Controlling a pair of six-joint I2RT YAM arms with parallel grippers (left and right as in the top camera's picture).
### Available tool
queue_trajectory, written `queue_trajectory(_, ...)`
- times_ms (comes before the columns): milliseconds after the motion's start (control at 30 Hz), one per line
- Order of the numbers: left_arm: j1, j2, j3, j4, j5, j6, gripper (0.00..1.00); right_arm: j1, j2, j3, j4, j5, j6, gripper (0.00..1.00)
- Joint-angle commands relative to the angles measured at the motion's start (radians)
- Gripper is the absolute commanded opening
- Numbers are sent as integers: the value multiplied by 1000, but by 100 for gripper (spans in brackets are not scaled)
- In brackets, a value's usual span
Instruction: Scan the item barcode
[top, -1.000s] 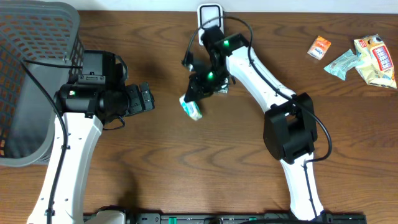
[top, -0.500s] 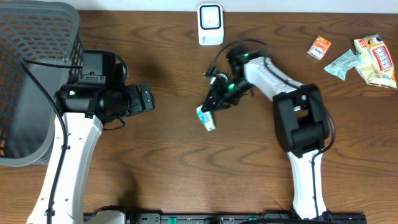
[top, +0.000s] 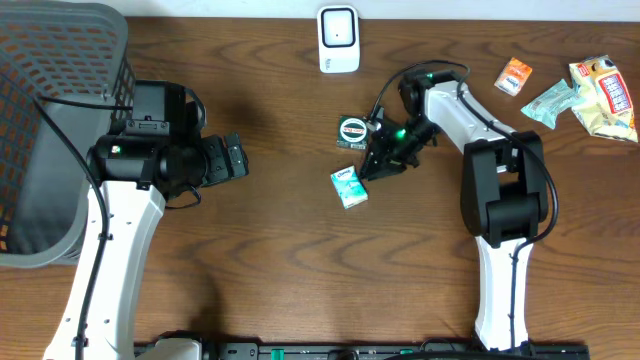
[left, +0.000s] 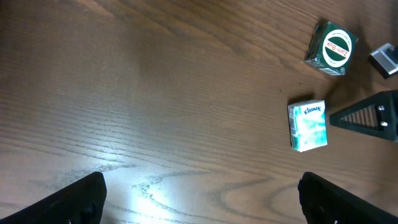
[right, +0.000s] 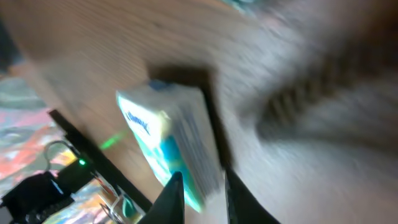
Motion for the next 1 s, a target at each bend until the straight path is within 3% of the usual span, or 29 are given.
queue_trajectory(0,5,0,3,-2,-6,10,98,-10,1,68,-55,77,-2,17)
queue_trajectory(133,5,0,3,-2,-6,10,98,6,1,88,-97,77,-11,22)
queue_trajectory(167,5,0,3,-2,-6,10,98,14,1,87,-98,77,-26,29)
queue_trajectory(200,5,0,3,-2,-6,10,98,32,1,79,-97,77,-52,47)
queue_trajectory(300,5,0,3,-2,-6,10,97,64,1,76,-91,77,-78,63)
queue_trajectory(433,5,0,3,-2,-6,10,98,107,1,70,-46,82,-77,62)
queue_trajectory(600,5,0,3,-2,-6,10,98,141,2,53,-1,182,-40,45)
queue_trajectory(767,5,0,3,-2,-6,10,98,151,2,26,45,178,-30,36)
queue_trajectory(833,5,0,3,-2,-6,10,98,160,2,7,47,178,-27,27)
queue_trajectory(967,5,0,3,-2,-6,10,98,169,2,-4,55,179,-27,27)
